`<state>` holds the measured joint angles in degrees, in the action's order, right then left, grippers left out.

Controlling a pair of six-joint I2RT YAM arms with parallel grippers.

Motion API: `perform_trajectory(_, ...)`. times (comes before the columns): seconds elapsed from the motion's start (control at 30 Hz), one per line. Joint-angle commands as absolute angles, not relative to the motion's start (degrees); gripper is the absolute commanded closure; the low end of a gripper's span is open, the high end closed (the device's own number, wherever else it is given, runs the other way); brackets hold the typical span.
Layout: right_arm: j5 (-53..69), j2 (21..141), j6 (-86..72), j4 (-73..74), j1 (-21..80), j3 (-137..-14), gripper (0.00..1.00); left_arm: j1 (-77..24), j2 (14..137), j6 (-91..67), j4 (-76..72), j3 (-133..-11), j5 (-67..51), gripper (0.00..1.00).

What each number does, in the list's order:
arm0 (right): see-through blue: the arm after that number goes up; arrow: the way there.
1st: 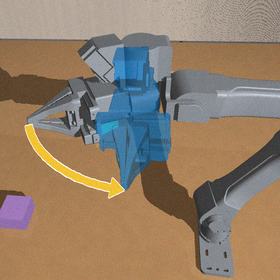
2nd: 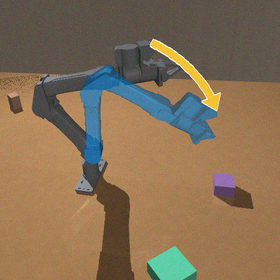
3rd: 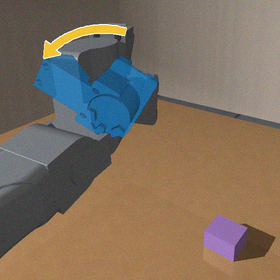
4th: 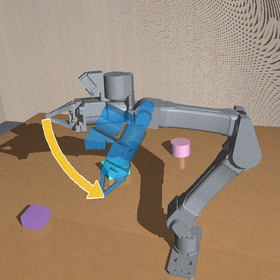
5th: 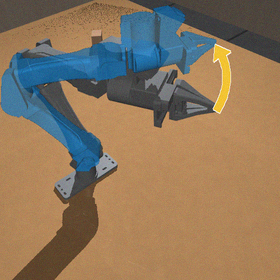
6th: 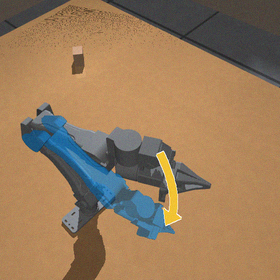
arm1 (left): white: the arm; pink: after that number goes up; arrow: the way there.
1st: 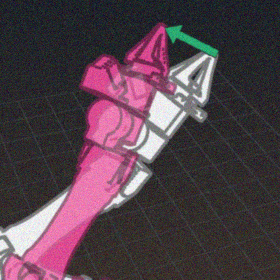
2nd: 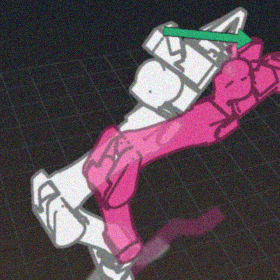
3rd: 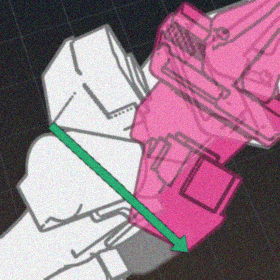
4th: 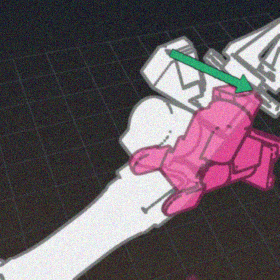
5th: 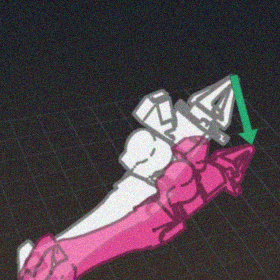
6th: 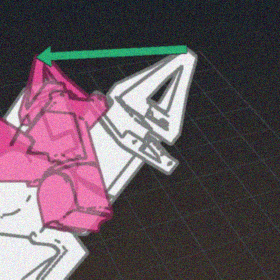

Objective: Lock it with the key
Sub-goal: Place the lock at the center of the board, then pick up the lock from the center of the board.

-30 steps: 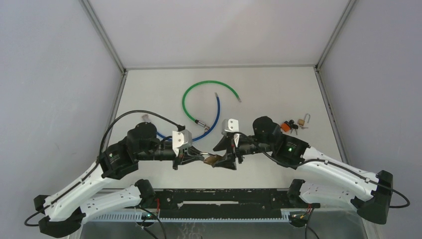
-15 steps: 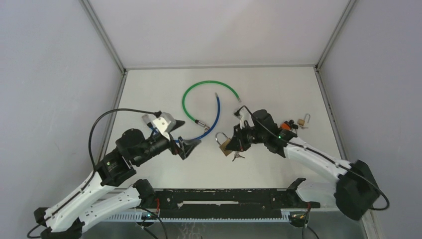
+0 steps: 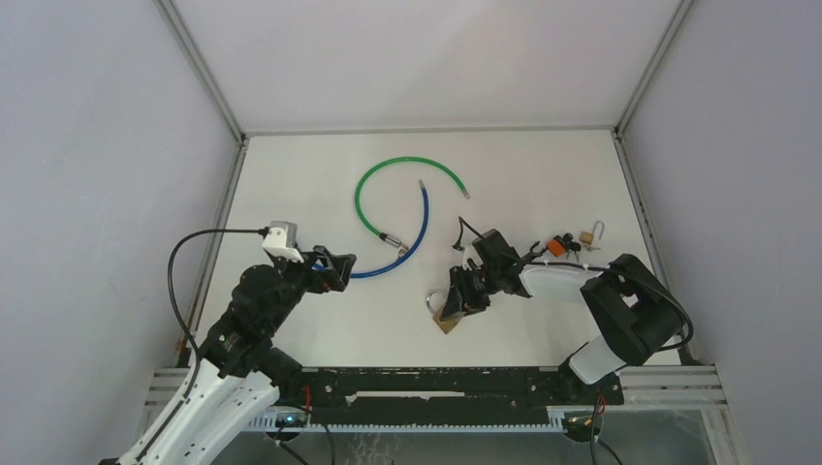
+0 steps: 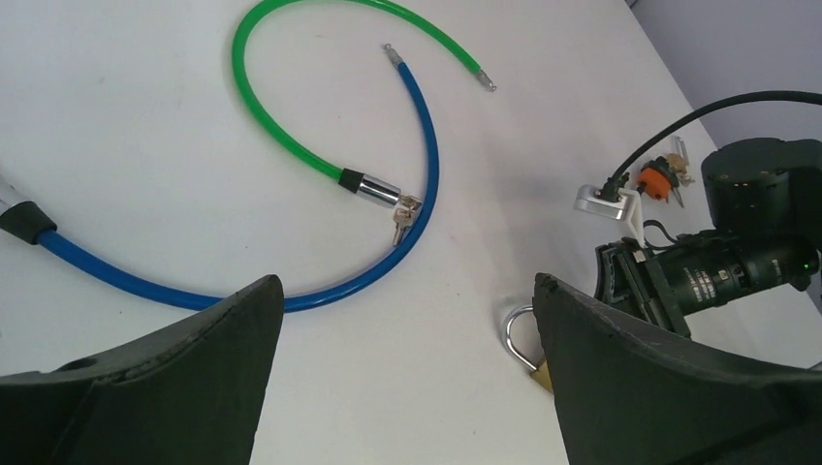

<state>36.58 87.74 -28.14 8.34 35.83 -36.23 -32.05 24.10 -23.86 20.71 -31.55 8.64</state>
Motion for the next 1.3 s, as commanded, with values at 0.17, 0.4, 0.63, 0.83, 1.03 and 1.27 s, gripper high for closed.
perform_trajectory(0.17,30.6,77.5,-13.9,33.8,33.9,-56.1,0.17,-31.4,20.6,-24.0,17.6,-30.8,4.4,0.0)
perform_trajectory(0.4,10.8,71.3,18.1,29.5,20.5,-70.7,0.01,-31.4,19.4,-19.6,10.6,-29.6,-4.2,0.0)
perform_trajectory(0.63,32.8,78.2,55.3,34.6,2.5,-73.0,0.06,-31.4,13.2,-13.6,14.8,-29.0,-5.8,0.0)
perform_trajectory(0.83,22.5,87.3,78.7,48.5,-3.7,-73.0,0.08,-31.4,9.1,-11.0,15.7,-26.9,-4.9,0.0)
perform_trajectory(1.03,13.7,94.7,87.5,48.1,-4.3,-70.1,0.05,-31.4,8.3,-8.5,15.9,-25.8,-6.2,0.0)
perform_trajectory(1.27,9.1,102.2,94.7,48.3,-3.0,-68.8,0.01,-31.4,9.6,-4.7,15.8,-24.8,-5.5,0.0)
